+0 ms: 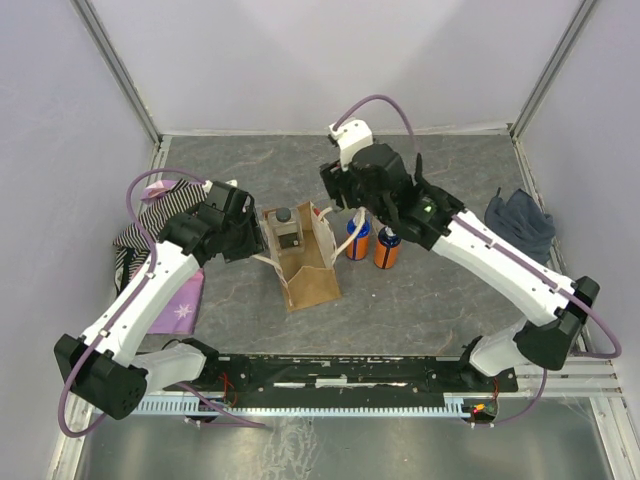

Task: Take the personal care products out of the canvas bag

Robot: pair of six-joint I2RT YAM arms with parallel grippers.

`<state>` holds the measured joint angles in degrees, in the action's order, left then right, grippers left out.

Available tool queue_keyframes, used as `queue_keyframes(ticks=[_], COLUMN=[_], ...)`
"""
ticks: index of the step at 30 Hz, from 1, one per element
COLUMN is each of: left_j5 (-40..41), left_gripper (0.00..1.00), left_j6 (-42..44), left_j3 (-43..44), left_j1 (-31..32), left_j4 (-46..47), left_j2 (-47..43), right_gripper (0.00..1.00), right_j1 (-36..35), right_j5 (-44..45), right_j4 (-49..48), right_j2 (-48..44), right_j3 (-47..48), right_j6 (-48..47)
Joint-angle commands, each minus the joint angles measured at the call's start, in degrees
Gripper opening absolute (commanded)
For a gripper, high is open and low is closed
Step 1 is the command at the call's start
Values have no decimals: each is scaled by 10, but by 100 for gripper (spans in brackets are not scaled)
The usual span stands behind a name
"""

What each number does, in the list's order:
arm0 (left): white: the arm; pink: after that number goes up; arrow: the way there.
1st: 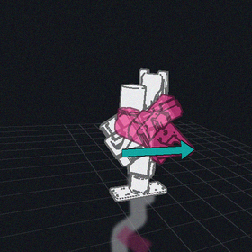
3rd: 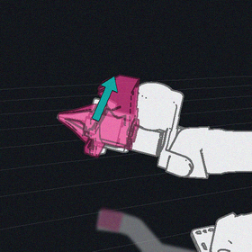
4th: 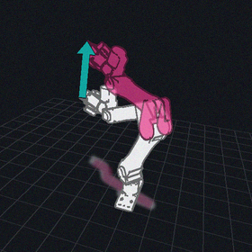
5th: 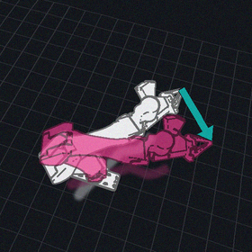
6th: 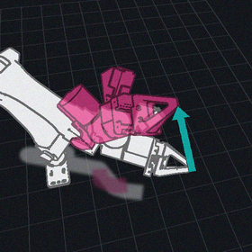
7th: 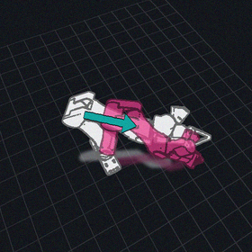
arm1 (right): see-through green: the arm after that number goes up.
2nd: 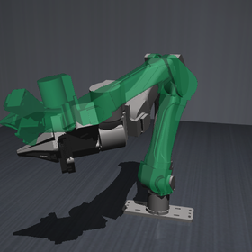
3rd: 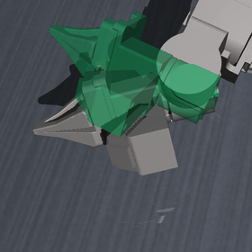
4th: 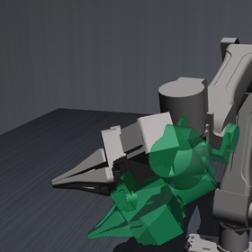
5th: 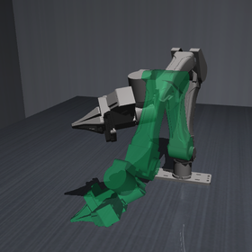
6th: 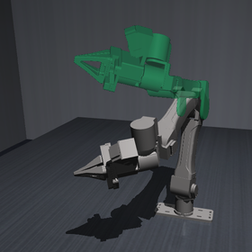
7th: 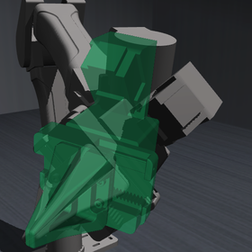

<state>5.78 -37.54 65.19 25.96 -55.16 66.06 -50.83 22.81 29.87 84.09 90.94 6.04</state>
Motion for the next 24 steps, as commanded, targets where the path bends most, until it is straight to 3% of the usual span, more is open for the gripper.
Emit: queue_keyframes(ticks=[1,13,24], left_j5=[-9,-14,-5], left_gripper=[56,56,56], left_j6=[9,5,11], left_j3=[-1,-10,-10], left_j1=[-1,-2,-1], left_j4=[24,30,18], left_j2=[4,1,-2], right_gripper=[38,39,37], right_j1=[53,187,281], right_j5=[24,20,-2], right_j4=[-43,-34,-112], right_j2=[-69,-113,-121], right_j3=[36,-15,-166], right_j6=[-13,-23,24])
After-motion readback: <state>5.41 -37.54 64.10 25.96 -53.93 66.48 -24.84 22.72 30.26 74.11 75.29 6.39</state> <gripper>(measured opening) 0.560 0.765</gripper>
